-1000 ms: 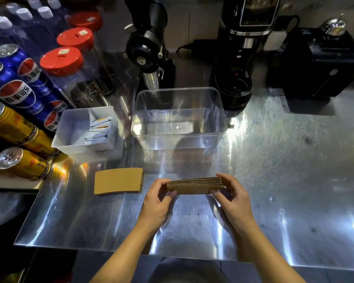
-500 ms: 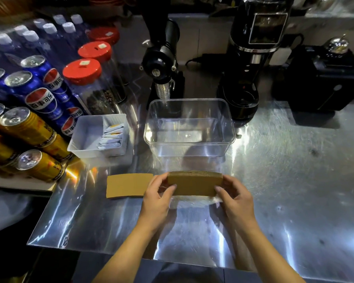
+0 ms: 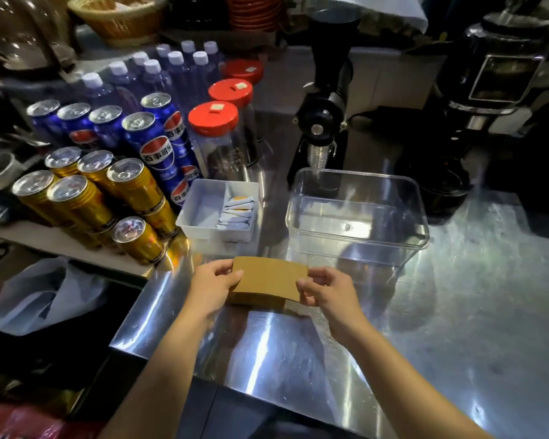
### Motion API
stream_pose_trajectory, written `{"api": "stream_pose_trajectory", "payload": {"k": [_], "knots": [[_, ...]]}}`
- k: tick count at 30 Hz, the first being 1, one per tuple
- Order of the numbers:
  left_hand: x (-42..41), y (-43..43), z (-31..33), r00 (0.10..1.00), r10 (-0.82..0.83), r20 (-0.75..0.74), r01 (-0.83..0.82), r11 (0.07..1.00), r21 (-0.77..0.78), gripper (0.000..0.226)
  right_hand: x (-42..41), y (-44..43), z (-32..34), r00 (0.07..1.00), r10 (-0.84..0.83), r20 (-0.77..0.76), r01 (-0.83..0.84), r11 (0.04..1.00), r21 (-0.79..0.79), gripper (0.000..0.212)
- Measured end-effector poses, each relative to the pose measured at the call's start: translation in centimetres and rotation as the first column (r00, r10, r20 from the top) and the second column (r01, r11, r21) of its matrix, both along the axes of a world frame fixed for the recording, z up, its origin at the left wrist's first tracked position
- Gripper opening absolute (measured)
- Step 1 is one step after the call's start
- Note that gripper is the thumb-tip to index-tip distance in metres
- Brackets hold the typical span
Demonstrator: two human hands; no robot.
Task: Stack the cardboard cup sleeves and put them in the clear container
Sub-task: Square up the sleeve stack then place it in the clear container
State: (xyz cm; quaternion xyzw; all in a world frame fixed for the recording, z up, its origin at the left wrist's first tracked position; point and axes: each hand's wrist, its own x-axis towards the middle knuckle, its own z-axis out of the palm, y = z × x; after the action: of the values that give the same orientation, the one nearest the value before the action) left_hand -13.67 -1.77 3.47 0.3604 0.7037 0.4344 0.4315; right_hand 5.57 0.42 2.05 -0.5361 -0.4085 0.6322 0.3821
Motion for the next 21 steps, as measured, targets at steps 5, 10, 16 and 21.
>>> {"api": "stream_pose_trajectory", "payload": {"k": [5, 10, 16, 21], "knots": [[-2.2, -0.4, -0.7, 0.994, 0.093, 0.062, -0.086, 0.991, -0.1, 0.025, -2.6, 0.4, -0.5, 0.999, 0.027, 0.045, -0.023, 0.996, -0.089, 0.028], [-2.7, -0.4, -2.1, 0.994, 0.107, 0.019, -0.102, 0.977, -0.188, 0.036, -3.4, 0.2, -1.0, 0.995, 0.036, 0.097, -0.025, 0.993, -0.116, 0.013], [-3.3, 0.1, -2.8, 0.999, 0.041, -0.022, -0.045, 0.965, -0.257, 0.051, -2.8, 0.1, -1.6, 0.944, 0.055, 0.325, -0.016, 0.993, -0.12, 0.03], [-3.7, 0.7, -2.8, 0.995, -0.071, 0.067, 0.091, 0.925, -0.37, 0.028, -3.5, 0.9, -1.1, 0.947, 0.122, 0.298, -0.074, 0.984, -0.165, 0.036]]}}
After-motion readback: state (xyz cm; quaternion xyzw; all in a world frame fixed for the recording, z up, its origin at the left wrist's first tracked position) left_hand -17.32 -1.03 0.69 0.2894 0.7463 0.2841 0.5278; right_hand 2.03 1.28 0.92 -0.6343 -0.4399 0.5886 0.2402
